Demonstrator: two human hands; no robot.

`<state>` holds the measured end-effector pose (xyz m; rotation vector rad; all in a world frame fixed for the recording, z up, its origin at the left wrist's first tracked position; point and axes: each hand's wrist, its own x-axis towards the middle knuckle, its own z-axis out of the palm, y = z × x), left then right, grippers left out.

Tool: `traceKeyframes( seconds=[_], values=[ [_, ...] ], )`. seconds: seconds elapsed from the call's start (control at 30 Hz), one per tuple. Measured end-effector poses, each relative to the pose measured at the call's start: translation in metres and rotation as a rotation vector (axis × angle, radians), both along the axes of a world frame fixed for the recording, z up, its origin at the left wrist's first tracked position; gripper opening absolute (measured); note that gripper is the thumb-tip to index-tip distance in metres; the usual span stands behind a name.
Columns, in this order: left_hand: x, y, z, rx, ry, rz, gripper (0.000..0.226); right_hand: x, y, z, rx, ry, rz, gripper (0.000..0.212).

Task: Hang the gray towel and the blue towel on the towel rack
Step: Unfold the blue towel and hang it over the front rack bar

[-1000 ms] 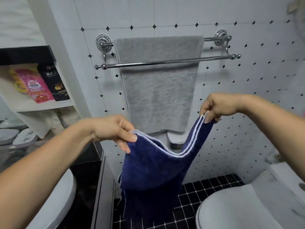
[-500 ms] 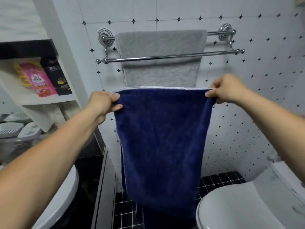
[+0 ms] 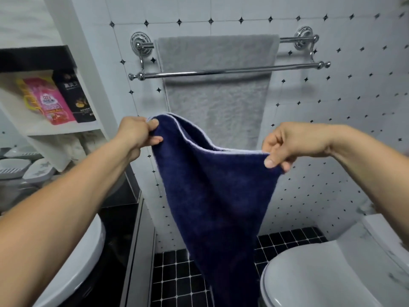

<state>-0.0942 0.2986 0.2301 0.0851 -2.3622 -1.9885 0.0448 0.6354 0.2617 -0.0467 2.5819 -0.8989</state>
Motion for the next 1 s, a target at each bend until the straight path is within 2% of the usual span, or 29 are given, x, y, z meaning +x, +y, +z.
traceKeyframes(
  seconds=[0.07, 0.1, 0.13, 0.17, 0.23, 0.27, 0.3, 0.37, 0.4, 0.47, 0.5, 0.6, 0.67, 1.0],
  values=[
    [0.001, 0.002, 0.002, 0.024, 0.048, 0.000, 0.020, -0.010, 0.009, 0.003, 0.234, 0.306, -0.269, 0.012],
    [0.002, 0.006, 0.002, -0.007, 0.078, -0.020, 0.018, -0.010, 0.008, 0.007, 0.355, 0.380, -0.358, 0.013],
    [0.003, 0.011, 0.002, -0.044, 0.107, -0.037, 0.016, -0.010, 0.006, 0.006, 0.373, 0.371, -0.327, 0.017],
    [0.003, 0.014, 0.003, -0.072, 0.132, -0.039, 0.014, -0.006, -0.003, 0.006, 0.304, 0.254, -0.194, 0.023],
    [0.003, 0.016, 0.004, -0.058, 0.137, -0.016, 0.013, 0.004, -0.019, 0.008, 0.044, 0.014, 0.014, 0.031],
    [0.001, 0.014, 0.006, -0.032, 0.132, -0.002, 0.014, 0.002, -0.019, 0.008, 0.012, 0.045, 0.014, 0.030],
    [0.000, 0.012, 0.006, -0.009, 0.124, 0.006, 0.015, -0.003, -0.014, 0.008, 0.079, 0.147, -0.070, 0.026],
    [0.001, 0.010, 0.006, -0.013, 0.116, -0.011, 0.015, -0.011, -0.004, 0.011, 0.324, 0.341, -0.290, 0.018],
    [0.001, 0.011, 0.005, -0.026, 0.117, -0.020, 0.016, -0.012, -0.003, 0.009, 0.321, 0.302, -0.277, 0.014],
    [0.003, 0.013, 0.006, -0.023, 0.119, -0.009, 0.021, -0.009, -0.013, 0.006, 0.128, 0.119, -0.119, 0.012],
    [0.002, 0.012, 0.008, -0.003, 0.115, 0.007, 0.024, -0.009, -0.016, 0.003, 0.048, 0.101, -0.102, 0.014],
    [0.001, 0.005, 0.014, 0.045, 0.117, 0.039, 0.028, -0.018, -0.004, 0.002, 0.153, 0.318, -0.322, 0.017],
    [0.001, -0.001, 0.016, 0.044, 0.122, 0.032, 0.026, -0.022, 0.004, 0.005, 0.130, 0.361, -0.421, 0.017],
    [0.003, -0.007, 0.009, 0.039, 0.100, -0.012, 0.021, -0.032, 0.016, 0.010, 0.175, 0.422, -0.484, 0.018]
  ],
)
